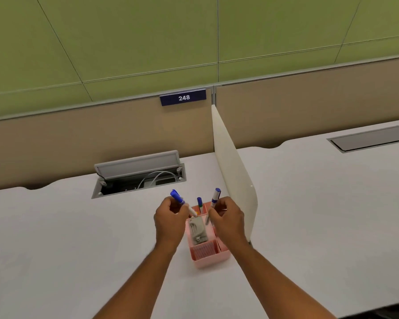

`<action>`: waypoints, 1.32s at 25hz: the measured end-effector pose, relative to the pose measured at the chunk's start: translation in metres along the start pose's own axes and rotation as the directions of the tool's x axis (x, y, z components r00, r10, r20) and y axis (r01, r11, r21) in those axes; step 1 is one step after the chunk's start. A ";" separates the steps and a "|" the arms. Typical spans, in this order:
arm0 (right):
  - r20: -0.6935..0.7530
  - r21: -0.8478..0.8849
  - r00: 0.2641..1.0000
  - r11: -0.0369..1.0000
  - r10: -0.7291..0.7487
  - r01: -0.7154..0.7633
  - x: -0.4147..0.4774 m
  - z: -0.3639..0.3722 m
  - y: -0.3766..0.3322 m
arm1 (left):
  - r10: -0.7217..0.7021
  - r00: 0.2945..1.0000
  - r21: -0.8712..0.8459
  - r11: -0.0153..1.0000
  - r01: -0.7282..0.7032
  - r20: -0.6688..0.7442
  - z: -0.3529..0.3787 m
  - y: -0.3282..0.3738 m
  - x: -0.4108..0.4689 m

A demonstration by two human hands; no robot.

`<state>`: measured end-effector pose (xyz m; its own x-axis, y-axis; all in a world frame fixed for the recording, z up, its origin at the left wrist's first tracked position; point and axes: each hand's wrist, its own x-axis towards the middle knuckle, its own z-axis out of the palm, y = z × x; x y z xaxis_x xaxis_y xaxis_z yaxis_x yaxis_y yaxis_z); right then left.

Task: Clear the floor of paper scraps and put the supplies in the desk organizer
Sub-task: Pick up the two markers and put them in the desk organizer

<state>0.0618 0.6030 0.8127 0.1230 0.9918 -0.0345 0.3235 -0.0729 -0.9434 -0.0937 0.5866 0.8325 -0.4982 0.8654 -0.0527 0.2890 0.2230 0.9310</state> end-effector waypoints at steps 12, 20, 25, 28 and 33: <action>-0.012 -0.119 1.000 0.992 0.029 -0.030 0.086 0.060 0.046 | -0.064 0.987 0.305 0.952 0.016 0.148 0.057 -0.036 0.094; 0.101 -0.280 0.992 0.959 0.078 -0.046 0.090 0.077 0.067 | -0.078 0.957 0.411 0.910 -0.046 0.279 0.068 -0.059 0.109; 0.107 -0.426 0.991 0.904 0.083 -0.030 0.093 0.085 0.069 | -0.091 0.957 0.544 0.835 -0.077 0.274 0.069 -0.063 0.111; 0.118 -0.454 0.986 0.890 0.114 -0.049 0.096 0.086 0.070 | -0.102 0.950 0.569 0.817 -0.089 0.295 0.069 -0.063 0.110; 0.146 -0.453 0.981 0.890 0.125 -0.046 0.096 0.086 0.071 | -0.111 0.955 0.563 0.824 -0.067 0.276 0.066 -0.062 0.108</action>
<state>0.0164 0.7021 0.7140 0.0236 0.9795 -0.2001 0.7072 -0.1579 -0.6892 -0.1114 0.6961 0.7454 -0.2821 0.9253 -0.2536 0.7313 0.3785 0.5674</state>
